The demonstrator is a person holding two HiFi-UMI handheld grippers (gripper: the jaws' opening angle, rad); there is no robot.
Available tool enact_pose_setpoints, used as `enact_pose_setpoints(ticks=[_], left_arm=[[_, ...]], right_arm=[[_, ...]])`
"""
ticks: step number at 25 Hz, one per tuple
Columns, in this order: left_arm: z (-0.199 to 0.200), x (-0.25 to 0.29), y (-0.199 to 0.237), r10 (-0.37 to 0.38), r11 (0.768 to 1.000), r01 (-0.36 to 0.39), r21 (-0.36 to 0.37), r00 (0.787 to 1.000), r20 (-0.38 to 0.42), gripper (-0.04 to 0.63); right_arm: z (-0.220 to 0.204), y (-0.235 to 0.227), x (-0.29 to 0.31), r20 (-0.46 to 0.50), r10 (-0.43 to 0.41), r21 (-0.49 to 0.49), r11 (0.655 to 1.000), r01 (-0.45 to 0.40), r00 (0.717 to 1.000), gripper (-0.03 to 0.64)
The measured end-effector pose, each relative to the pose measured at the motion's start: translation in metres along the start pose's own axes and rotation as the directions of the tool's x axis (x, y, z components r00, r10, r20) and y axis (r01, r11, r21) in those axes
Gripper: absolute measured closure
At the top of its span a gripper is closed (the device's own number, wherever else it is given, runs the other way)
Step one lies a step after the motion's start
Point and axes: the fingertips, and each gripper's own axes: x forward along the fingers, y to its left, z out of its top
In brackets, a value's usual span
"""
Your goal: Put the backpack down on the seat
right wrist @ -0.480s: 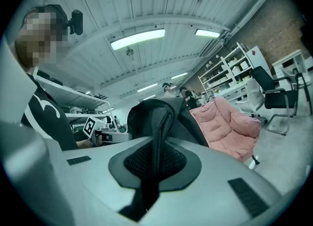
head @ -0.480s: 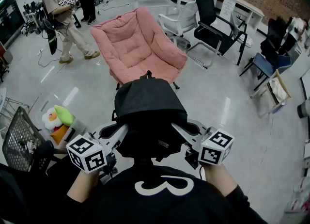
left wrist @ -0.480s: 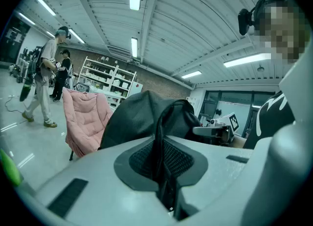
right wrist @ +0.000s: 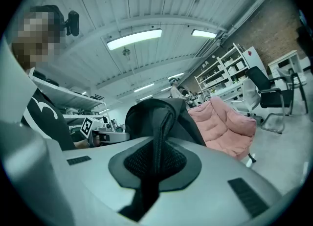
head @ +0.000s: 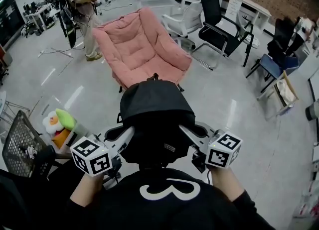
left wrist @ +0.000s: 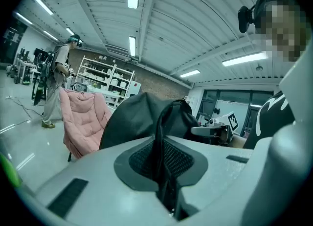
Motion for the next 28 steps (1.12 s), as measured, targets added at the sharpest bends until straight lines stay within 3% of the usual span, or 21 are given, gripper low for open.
enact_pose_setpoints(ticks=[15,28], left_arm=[[0.02,0.057,0.042,-0.047,0.999,0.047,-0.004,0.999,-0.025,0.558],[0.063,0.142,0.151,-0.073,0.995,0.068,-0.072,0.995,-0.073,0.558]], right_arm=[[0.02,-0.06,0.03,0.015,-0.048,0.03,0.998,0.047,0.999,0.588],[0.061,-0.162,0.124,-0.039,-0.083,0.092,0.992,0.087,0.996,0.588]])
